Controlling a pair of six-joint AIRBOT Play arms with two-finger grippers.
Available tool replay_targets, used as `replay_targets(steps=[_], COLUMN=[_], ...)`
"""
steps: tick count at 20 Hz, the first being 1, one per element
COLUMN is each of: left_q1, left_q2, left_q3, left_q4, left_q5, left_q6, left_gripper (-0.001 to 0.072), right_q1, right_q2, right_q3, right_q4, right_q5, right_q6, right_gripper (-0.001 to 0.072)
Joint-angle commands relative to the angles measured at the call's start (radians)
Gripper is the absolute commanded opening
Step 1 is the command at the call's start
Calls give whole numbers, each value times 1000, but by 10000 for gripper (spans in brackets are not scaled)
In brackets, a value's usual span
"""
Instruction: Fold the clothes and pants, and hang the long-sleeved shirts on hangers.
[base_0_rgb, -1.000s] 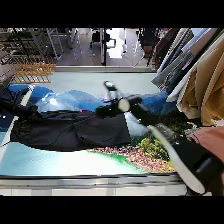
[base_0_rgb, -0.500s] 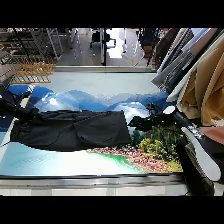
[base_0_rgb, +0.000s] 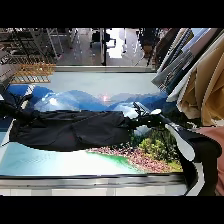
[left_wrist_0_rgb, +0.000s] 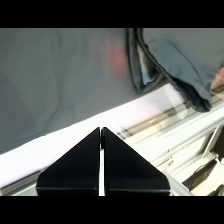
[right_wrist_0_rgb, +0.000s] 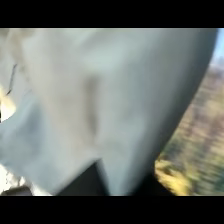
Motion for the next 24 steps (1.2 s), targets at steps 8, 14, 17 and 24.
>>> replay_targets(steps=[8,14,17,24], left_q1=[-24,-169,-245,-150], left_q2=[2,0,-1,123], left_q3=[-34,-233,-263,-229], left_q4=[0,-4,-62,-75], left_q5=[27,251,325,144], left_q6=[-3,58,120,71], left_gripper=[14,14,14,14], right_q1=[-133,-155,92,792], right_q2=[390,560,575,338], right_q3=[134,134,134,134], right_q4=[-1056,-995,-905,-945], right_q5=[255,254,115,-725], right_q6=[609,728,797,932], right_gripper=[18,17,17,24])
